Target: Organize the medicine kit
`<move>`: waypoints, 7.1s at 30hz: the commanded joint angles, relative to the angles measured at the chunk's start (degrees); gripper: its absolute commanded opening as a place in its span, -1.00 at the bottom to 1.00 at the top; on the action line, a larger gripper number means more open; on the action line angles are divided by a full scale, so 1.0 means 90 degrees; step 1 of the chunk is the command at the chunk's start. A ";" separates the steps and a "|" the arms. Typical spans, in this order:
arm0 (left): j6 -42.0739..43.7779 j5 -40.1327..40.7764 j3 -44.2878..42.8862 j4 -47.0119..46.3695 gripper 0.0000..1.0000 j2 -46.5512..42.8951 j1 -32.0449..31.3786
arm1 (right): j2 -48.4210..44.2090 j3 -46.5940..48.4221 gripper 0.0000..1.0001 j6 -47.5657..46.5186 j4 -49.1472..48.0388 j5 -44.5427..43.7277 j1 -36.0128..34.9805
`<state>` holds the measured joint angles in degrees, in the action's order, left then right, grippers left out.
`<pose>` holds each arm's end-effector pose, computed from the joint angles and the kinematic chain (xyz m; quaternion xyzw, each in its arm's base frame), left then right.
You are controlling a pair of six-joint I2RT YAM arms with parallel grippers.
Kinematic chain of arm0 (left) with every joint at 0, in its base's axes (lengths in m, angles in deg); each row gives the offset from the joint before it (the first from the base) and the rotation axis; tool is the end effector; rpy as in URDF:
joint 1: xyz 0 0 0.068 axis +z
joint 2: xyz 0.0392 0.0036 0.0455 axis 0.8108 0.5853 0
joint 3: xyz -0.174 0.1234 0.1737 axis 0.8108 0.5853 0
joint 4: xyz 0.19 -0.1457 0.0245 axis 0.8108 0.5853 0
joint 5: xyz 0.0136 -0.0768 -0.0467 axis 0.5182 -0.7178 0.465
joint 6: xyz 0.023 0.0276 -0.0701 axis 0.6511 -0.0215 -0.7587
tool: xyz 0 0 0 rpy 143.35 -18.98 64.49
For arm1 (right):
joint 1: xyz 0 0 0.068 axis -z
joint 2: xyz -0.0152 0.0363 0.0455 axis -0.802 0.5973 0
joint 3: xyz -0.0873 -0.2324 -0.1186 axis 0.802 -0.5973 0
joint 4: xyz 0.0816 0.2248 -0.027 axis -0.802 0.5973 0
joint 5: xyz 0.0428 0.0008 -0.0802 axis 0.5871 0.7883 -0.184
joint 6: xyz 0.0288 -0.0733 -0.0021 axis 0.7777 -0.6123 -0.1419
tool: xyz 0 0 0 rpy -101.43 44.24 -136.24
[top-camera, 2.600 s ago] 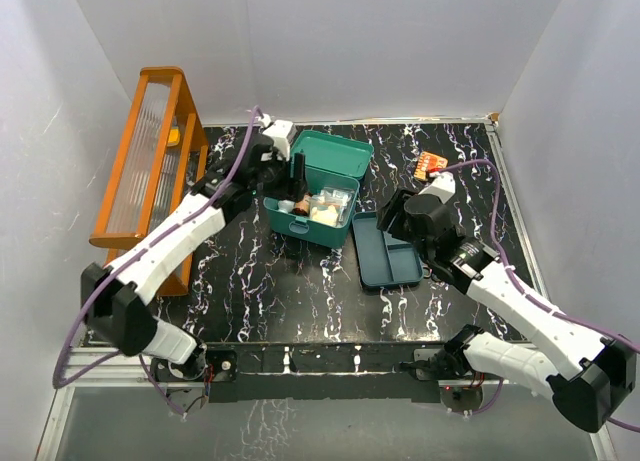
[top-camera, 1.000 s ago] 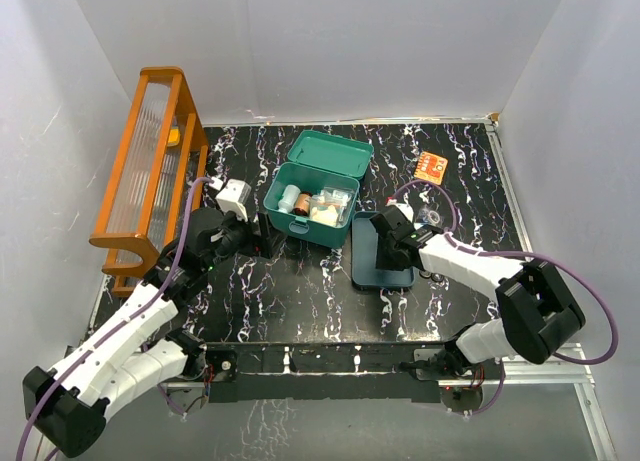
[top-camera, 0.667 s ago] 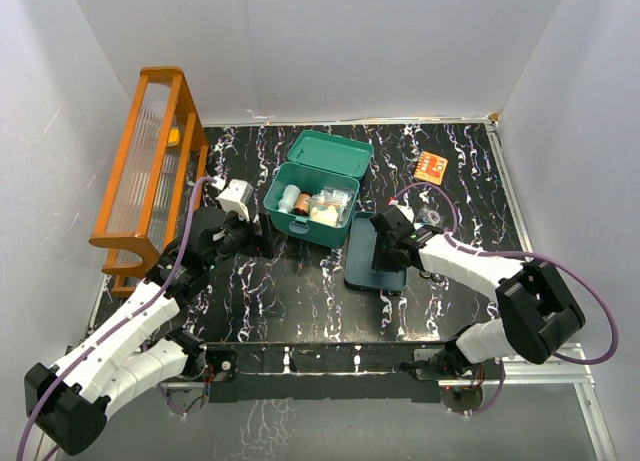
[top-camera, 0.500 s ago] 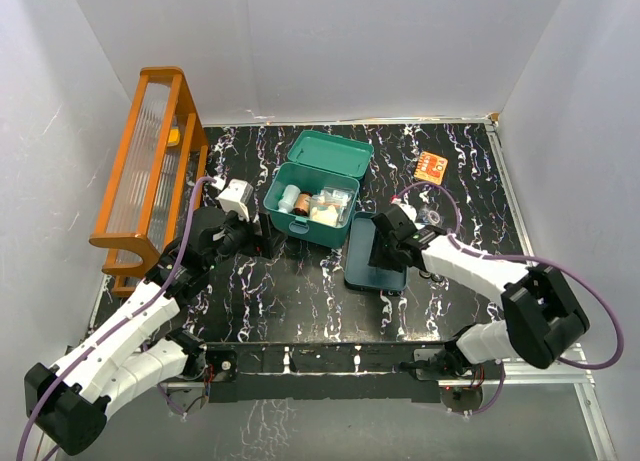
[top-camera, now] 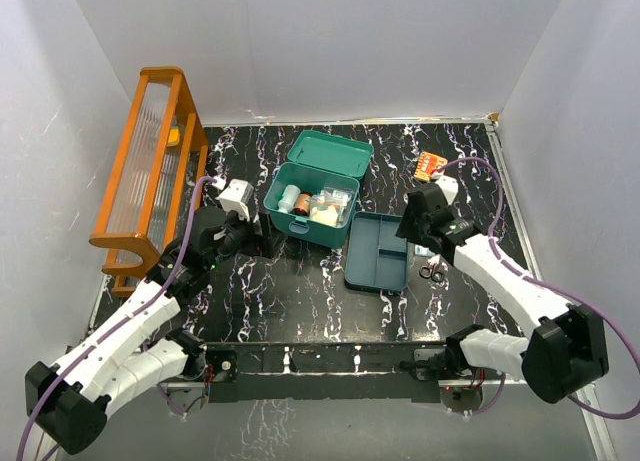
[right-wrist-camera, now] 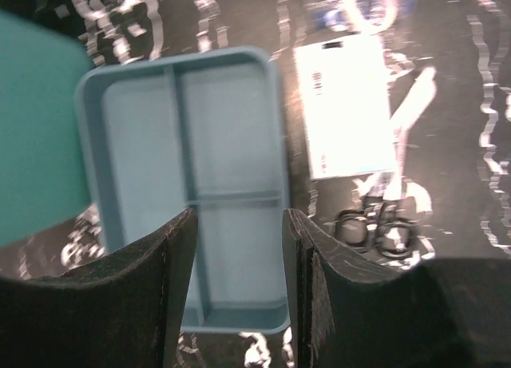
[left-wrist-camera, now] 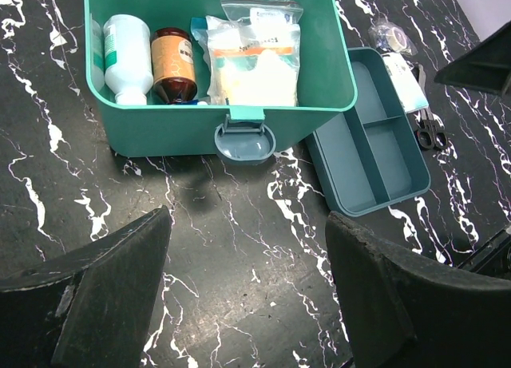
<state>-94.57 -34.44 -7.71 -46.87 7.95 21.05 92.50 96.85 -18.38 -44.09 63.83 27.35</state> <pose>0.1734 -0.1181 0.2988 0.1153 0.7883 -0.2870 0.5319 0.2134 0.0809 0.2382 0.1411 0.9252 0.0425 0.3498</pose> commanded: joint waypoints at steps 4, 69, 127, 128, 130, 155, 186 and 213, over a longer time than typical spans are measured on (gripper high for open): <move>0.0002 0.0087 -0.0110 -0.0023 0.53 0.0044 -0.0015 | 0.0716 0.0158 -0.10 -0.0570 -0.0153 0.0053 0.1454; -0.0196 -0.0069 -0.0015 -0.0128 0.54 0.0066 -0.0011 | 0.3083 0.0872 -0.47 -0.1668 -0.0604 0.1127 0.2178; -0.0332 -0.0128 0.0086 -0.0362 0.54 0.0061 -0.0011 | 0.0625 -0.0960 -0.84 0.0439 -0.0209 0.1856 0.0507; -0.0332 -0.0128 0.0089 -0.0370 0.54 0.0059 -0.0018 | 0.0651 -0.0987 -0.84 0.0431 -0.0320 0.1915 0.0502; -0.0332 -0.0128 0.0088 -0.0364 0.54 0.0066 -0.0011 | 0.0722 -0.1000 -0.83 0.0409 -0.0468 0.1949 0.0499; -0.0323 -0.0079 0.0076 -0.0362 0.54 0.0151 -0.0011 | 0.1337 -0.0233 -0.60 -0.0077 -0.0520 0.1291 0.0445; -0.0313 -0.0050 0.0077 -0.0344 0.54 0.0110 -0.0012 | 0.1680 -0.0366 -0.55 -0.0563 0.0073 0.1694 0.0245; -0.0274 -0.0011 0.0071 -0.0318 0.55 -0.0171 -0.0016 | 0.1023 0.0857 -0.25 -0.0423 -0.0656 -0.0208 0.1640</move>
<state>-97.44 -34.86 -7.54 -48.95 8.00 21.05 101.99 102.75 -22.43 -45.34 66.50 37.12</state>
